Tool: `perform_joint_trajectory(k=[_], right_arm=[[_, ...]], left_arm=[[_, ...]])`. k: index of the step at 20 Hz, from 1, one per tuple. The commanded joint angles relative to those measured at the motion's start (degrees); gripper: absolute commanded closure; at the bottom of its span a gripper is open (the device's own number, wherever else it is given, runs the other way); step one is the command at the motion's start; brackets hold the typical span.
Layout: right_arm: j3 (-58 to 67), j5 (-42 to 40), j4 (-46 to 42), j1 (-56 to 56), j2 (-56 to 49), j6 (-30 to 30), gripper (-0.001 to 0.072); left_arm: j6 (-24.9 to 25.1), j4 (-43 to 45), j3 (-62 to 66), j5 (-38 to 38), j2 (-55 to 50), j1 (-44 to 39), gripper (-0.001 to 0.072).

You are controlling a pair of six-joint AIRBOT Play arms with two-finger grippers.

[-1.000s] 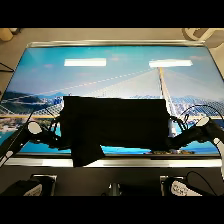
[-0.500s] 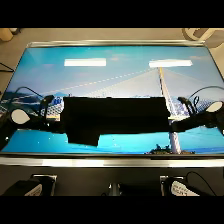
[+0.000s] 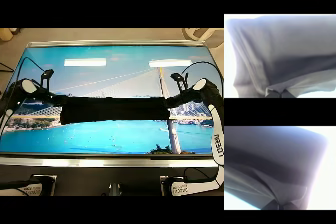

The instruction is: Fold the shirts.

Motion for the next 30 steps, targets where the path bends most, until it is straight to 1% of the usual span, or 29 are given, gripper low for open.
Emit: perform_joint_trajectory(k=[1,2,3,4,5,7,10,12,14,15,16,17,18,19,20,21,22,23,26,27,29,30], right_arm=[[2.49,-2.34,0.09,1.49,-5.49,2.12,0.0681],[2.49,-2.75,0.15,1.99,-6.16,2.1,0.0589],[2.51,-2.95,0.7,2.4,-6.34,2.05,0.0279],[2.95,-2.47,1.2,2.1,-6.1,1.68,0.0044],[4.35,-0.79,1.09,1.11,-5.92,0.15,0.0018],[6.71,2.43,1.9,-3.04,-5.9,-0.7,0.0013],[6.23,5.22,11.72,-9.44,-8.13,0.11,0.0014],[6.23,7.37,14.91,-9.84,-11.23,0.11,0.0014],[6.23,8.66,18.84,-8.61,-13.9,0.02,0.0024],[6.23,9.01,19.8,-7.69,-14.84,0.15,0.0052],[6.23,9.2,19.65,-6.71,-15.39,0.15,0.01],[6.23,9.05,19.08,-5.84,-15.69,0.15,0.0118],[6.25,7.85,19.19,-4.92,-15.72,0.13,0.0295],[6.25,6.99,20.63,-4.35,-15.34,0.15,0.0582],[6.25,7.41,23.34,-4.07,-14.36,-0.46,0.0688],[6.36,7.52,25.46,-4.11,-12.81,-2.43,0.0688],[6.36,7.74,27.19,-4.07,-10.36,-3.54,0.0688],[6.36,8.28,27.87,-4.07,-7.5,-3.52,0.0689],[6.36,12.76,27.61,-2.97,2.67,-2.86,0.0689],[6.36,14.38,27.3,-2.19,5.73,-2.03,0.0689],[6.36,18.73,26.53,0.17,11.93,0.5,0.0689],[6.36,20.2,26.43,1.03,14.82,1.66,0.0689]], left_arm=[[-0.09,-0.37,7.74,-3.45,-10.62,0.26,0.0686],[-0.09,-0.83,8.28,-4.28,-12.07,0.26,0.0606],[-0.35,-0.85,9.01,-6.05,-12.85,0.26,0.0342],[-0.66,-0.55,9.81,-7.32,-12.92,0.44,0.0121],[-0.39,0.48,11.19,-9.29,-12.52,0.79,0.0104],[1.05,1.29,13.81,-11.74,-10.56,1.7,0.0106],[1.07,0.76,15.21,-10.27,-5.66,1.7,0.0106],[1.07,-1.14,15.21,-9.53,-2.8,0.85,0.0106],[1.09,-2.67,15.21,-9.38,-0.9,-0.74,0.0106],[1.05,-3.02,15.21,-9.25,-0.35,-1.73,0.0106],[1.05,-3.37,15.21,-9.16,-0.2,-2.73,0.0106],[1.05,-3.78,15.19,-9.05,-0.31,-3.93,0.0106],[1.05,-3.76,15.17,-8.63,-0.61,-5.14,0.0106],[1.05,-3.78,15.17,-7.61,-1.11,-6.4,0.0106],[0.55,-3.8,15.15,-6.23,-1.88,-7.76,0.0107],[-1.81,-4.04,15.15,-4.7,-2.86,-9.14,0.0217],[-4.92,-5.16,15.15,-2.82,-4.26,-10.75,0.0566],[-5.66,-7.34,15.15,-1.14,-6.01,-12.41,0.0678],[-5.66,-18.34,15.15,6.58,-13.79,-18.27,0.0685],[-5.66,-23.89,15.17,9.73,-16.63,-20.11,0.0685],[-5.11,-37.66,15.17,14.58,-22.36,-23.71,0.0686],[-3.48,-42.4,15.17,15.69,-24.55,-25.33,0.0686]])
